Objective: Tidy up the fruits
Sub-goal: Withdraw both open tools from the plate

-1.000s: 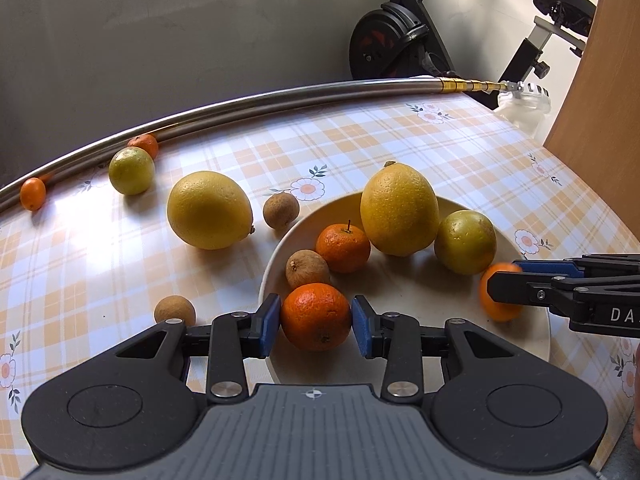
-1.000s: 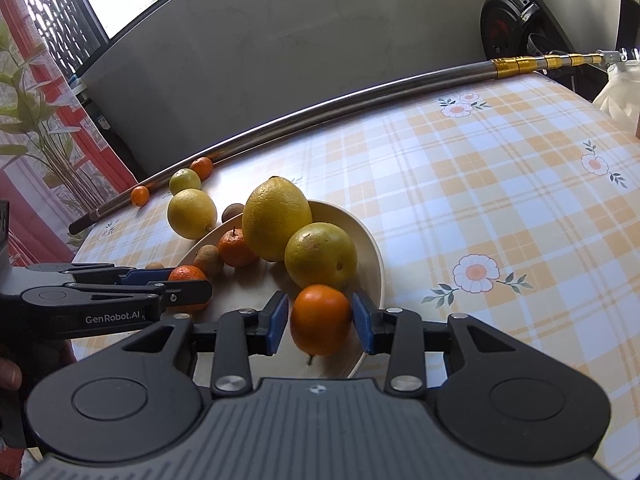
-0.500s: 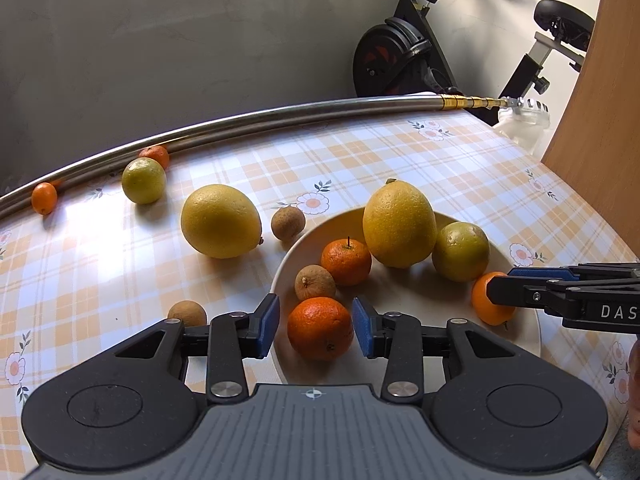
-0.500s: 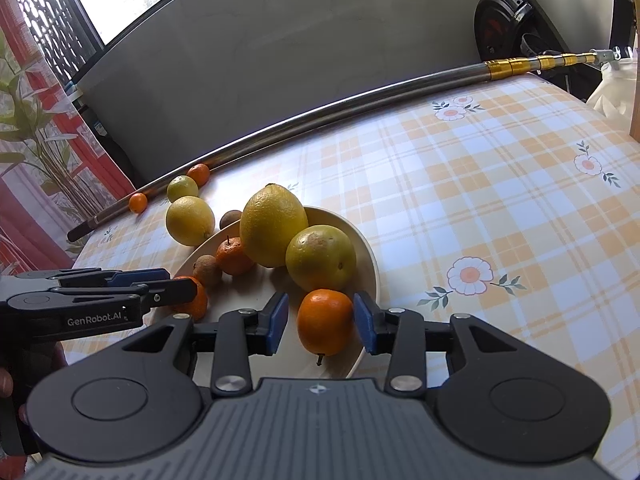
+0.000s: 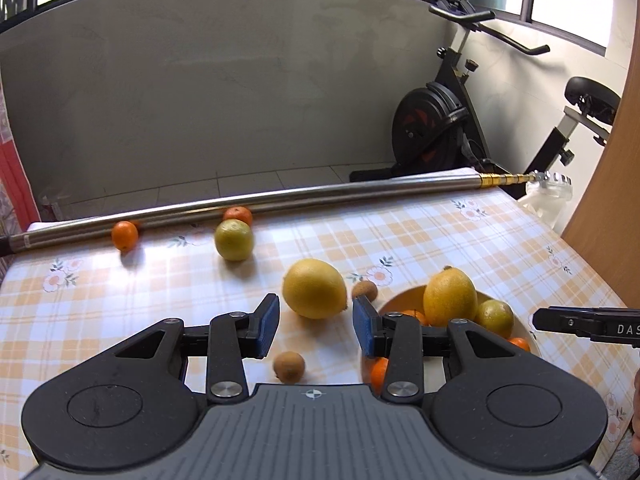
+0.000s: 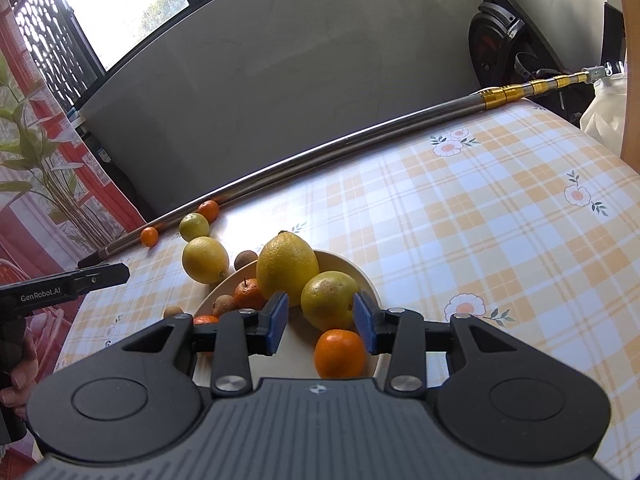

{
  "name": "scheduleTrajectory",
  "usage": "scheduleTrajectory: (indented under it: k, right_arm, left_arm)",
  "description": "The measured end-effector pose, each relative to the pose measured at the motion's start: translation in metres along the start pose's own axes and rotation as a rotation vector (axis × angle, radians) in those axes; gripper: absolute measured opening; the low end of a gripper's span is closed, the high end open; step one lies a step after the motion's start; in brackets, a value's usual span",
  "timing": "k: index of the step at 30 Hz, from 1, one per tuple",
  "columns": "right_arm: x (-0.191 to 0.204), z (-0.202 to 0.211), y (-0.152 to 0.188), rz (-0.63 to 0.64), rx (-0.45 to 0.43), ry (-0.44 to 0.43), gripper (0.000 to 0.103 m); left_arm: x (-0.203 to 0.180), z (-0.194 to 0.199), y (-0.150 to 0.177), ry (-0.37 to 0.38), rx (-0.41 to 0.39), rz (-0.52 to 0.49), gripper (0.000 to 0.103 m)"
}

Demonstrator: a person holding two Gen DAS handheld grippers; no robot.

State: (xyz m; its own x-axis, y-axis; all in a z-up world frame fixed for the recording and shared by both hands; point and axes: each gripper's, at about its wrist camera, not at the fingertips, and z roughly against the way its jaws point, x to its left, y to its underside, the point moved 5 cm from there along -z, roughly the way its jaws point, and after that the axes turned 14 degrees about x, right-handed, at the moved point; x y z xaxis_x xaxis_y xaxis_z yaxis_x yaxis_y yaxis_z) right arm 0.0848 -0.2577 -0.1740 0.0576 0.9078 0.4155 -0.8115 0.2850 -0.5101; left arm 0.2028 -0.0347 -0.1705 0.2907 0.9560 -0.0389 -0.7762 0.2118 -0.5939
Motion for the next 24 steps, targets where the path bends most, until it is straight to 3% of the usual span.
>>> scheduleTrajectory:
  k: [11, 17, 24]
  right_arm:
    - [0.033, -0.01, -0.026, 0.068, -0.012, -0.021, 0.041]
    - [0.058, -0.022, -0.037, 0.13, -0.005, -0.031, 0.041]
    - [0.079, -0.039, -0.049, 0.2, 0.015, -0.022, 0.041]
  left_arm:
    - [0.06, 0.039, -0.024, -0.143, -0.083, 0.026, 0.043]
    - [0.08, 0.047, -0.033, -0.168, -0.112, 0.048, 0.043]
    - [0.082, 0.037, -0.026, -0.137, -0.099, 0.078, 0.043]
